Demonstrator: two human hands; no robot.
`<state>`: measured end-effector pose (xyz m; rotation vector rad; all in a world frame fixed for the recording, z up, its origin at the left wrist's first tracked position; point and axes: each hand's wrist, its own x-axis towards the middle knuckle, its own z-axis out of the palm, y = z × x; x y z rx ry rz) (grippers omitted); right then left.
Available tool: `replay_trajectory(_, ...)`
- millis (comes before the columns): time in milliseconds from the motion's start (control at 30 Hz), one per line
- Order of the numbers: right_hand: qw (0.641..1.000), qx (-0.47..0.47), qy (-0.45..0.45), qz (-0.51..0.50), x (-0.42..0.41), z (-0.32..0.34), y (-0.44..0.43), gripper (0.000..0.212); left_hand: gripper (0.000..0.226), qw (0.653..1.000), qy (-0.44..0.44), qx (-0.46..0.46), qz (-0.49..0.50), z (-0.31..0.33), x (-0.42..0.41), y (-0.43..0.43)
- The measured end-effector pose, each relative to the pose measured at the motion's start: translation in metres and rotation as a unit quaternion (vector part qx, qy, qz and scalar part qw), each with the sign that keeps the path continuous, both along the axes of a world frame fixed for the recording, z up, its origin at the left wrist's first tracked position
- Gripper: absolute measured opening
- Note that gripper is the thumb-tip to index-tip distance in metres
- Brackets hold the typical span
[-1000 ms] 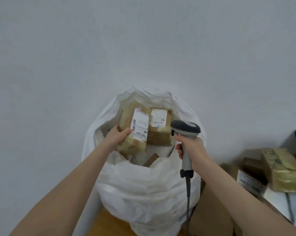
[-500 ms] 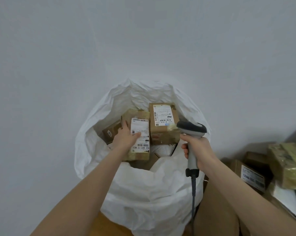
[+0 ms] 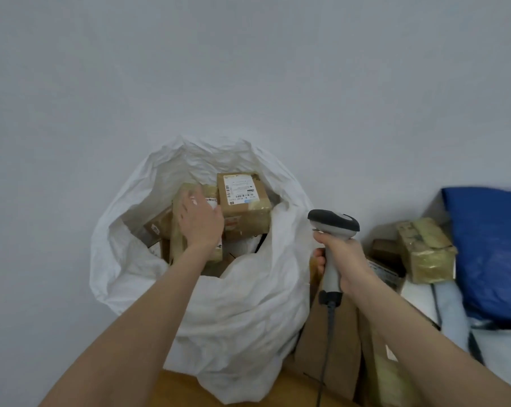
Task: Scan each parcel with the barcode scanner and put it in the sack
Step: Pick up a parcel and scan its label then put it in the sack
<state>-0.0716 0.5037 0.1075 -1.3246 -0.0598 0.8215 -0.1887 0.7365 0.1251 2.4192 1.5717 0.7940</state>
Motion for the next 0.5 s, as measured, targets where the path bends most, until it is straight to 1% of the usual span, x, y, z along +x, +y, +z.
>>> replay_trajectory(100,0.999,0.001,0.0,-0.039,0.013,-0.004,-0.034,0.012,0.062,0.994,0.001,0.029,-0.108,0.003,0.047,-0.051)
replay_trajectory(167,0.998,0.004,0.005,-0.066,0.024,-0.009,-0.059,0.012,0.058,0.984,-0.005,0.017,-0.176,-0.003,0.082,-0.089)
replay_trajectory(233,0.995,0.014,0.019,-0.098,0.038,-0.016,-0.086,0.011,0.057,0.971,-0.013,-0.042,-0.236,-0.015,0.114,-0.127)
replay_trajectory(300,0.99,0.018,0.033,-0.139,0.055,-0.023,-0.113,0.011,0.06,0.951,-0.001,-0.129,-0.282,-0.032,0.145,-0.163)
replay_trajectory(367,0.981,0.013,0.041,-0.188,0.073,-0.031,-0.136,0.011,0.071,0.928,0.019,-0.215,-0.304,-0.05,0.174,-0.191)
replay_trajectory(400,0.976,0.007,0.044,-0.214,0.083,-0.034,-0.146,0.011,0.079,0.919,0.029,-0.244,-0.308,-0.059,0.188,-0.203)
replay_trajectory(500,0.958,-0.012,0.055,-0.281,0.108,-0.047,-0.167,0.015,0.099,0.91,0.057,-0.264,-0.314,-0.077,0.232,-0.236)
